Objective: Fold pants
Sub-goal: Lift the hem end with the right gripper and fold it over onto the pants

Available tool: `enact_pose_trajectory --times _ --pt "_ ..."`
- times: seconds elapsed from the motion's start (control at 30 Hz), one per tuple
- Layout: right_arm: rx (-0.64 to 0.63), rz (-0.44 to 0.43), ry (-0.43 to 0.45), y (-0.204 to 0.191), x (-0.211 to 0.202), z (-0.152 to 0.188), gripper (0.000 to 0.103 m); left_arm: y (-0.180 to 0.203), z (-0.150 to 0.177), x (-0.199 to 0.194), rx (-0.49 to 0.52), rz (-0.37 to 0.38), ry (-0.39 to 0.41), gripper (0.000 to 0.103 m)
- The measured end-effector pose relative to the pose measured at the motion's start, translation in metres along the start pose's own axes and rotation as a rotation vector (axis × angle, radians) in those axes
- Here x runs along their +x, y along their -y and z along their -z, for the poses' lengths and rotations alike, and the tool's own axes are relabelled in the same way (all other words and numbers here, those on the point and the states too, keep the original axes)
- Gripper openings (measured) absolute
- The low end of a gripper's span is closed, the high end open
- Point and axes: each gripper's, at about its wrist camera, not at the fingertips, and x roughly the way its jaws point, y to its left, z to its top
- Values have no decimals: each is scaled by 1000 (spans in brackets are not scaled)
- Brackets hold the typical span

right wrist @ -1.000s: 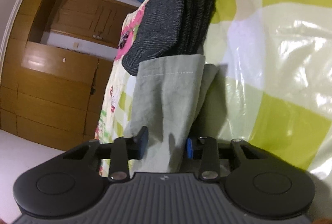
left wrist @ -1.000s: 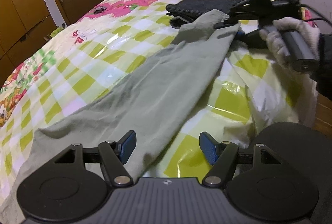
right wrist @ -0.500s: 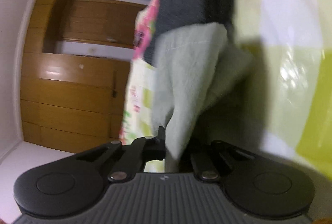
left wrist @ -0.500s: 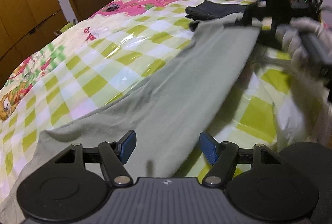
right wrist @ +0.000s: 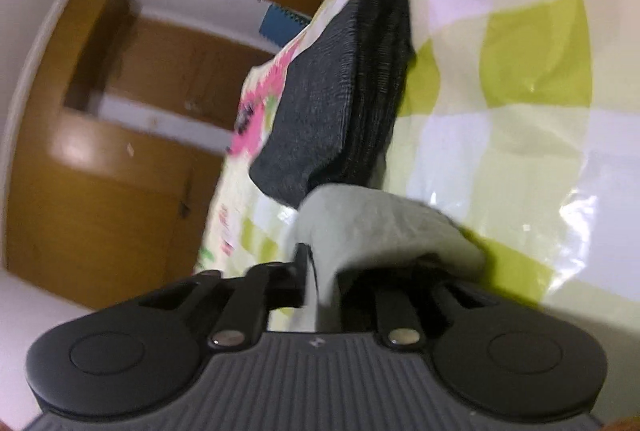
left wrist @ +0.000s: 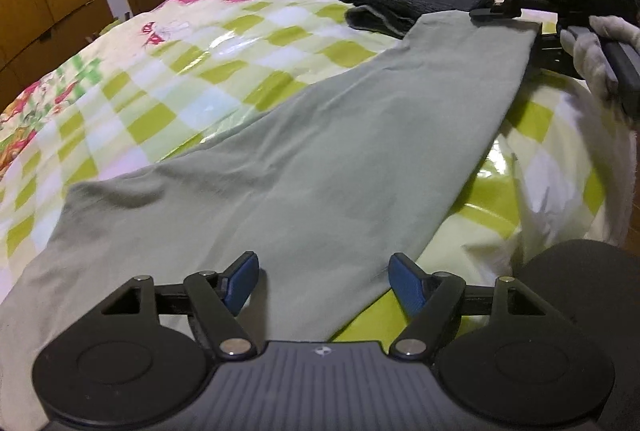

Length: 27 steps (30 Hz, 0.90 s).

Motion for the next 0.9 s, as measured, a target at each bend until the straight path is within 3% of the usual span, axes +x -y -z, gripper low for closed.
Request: enact_pose_trajectory --times 0.1,0.23,0.37,0.5,0.6,0.77,0.9 --pt "-36 29 22 -31 11 2 5 -7 3 -6 -15 -30 17 85" --pt "-352 31 51 -106 -2 27 5 -21 13 -20 -75 -33 54 85" --pt "-582 -44 -34 -177 8 77 5 -44 35 -33 -146 -50 72 85" --pt "-736 -105 -194 -228 37 157 5 -74 67 -56 -222 -95 70 85" --pt "-878 -134 -322 -252 65 238 5 -95 96 -73 -288 -148 66 85" --pt "-1198 -163 -537 -262 98 395 5 -129 139 -104 -446 -215 93 85" --pt "-1542 -173 -632 -250 102 494 5 -152 158 -123 -567 -206 149 85"
